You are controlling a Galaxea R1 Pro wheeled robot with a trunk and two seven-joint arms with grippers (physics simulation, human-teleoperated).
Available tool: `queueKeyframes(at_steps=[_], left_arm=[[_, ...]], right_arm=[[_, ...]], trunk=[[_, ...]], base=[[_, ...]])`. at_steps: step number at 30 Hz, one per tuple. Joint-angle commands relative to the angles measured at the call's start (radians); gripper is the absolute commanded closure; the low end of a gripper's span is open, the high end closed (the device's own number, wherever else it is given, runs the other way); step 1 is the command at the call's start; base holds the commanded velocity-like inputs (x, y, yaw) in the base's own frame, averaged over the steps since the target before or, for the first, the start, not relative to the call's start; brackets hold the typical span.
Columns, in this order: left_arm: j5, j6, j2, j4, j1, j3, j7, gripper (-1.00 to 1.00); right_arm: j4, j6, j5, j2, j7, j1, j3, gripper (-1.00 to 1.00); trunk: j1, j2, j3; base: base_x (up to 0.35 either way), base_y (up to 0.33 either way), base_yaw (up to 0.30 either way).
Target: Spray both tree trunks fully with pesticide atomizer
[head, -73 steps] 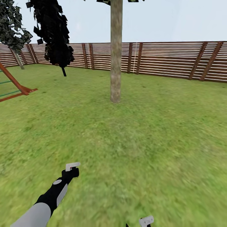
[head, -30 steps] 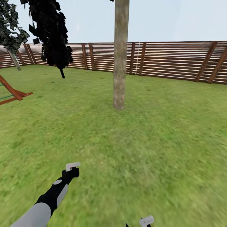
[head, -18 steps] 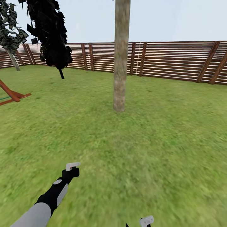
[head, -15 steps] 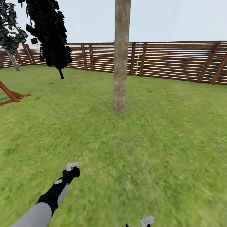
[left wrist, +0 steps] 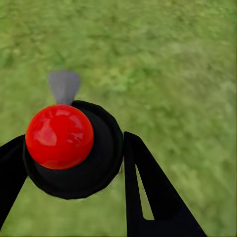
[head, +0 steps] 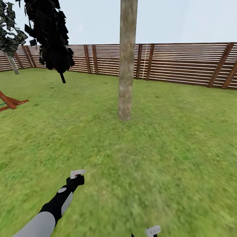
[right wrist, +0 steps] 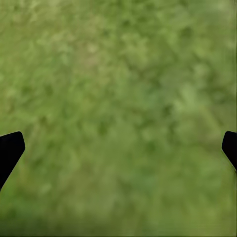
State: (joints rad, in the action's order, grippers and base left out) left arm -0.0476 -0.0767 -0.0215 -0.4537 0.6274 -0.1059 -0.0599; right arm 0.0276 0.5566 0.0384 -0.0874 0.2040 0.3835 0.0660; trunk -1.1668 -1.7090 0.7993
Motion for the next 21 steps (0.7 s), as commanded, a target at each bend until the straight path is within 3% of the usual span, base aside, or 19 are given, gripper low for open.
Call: queueKeyframes(at_steps=[1, 21], left_arm=[[0.000, 0.000, 0.000, 0.000, 0.000, 0.000, 0.000, 1.00], [0.000, 0.000, 0.000, -0.001, 0.000, 0.000, -0.008, 1.00]], right_arm=[[0.000, 0.000, 0.000, 0.000, 0.000, 0.000, 0.000, -1.00], [0.000, 0.000, 0.000, 0.000, 0.000, 0.000, 0.000, -1.00]], trunk=[[0.000, 0.000, 0.000], [0.000, 0.000, 0.000]], base=[[0.338, 0.000, 0.000], [0.338, 0.000, 0.000]])
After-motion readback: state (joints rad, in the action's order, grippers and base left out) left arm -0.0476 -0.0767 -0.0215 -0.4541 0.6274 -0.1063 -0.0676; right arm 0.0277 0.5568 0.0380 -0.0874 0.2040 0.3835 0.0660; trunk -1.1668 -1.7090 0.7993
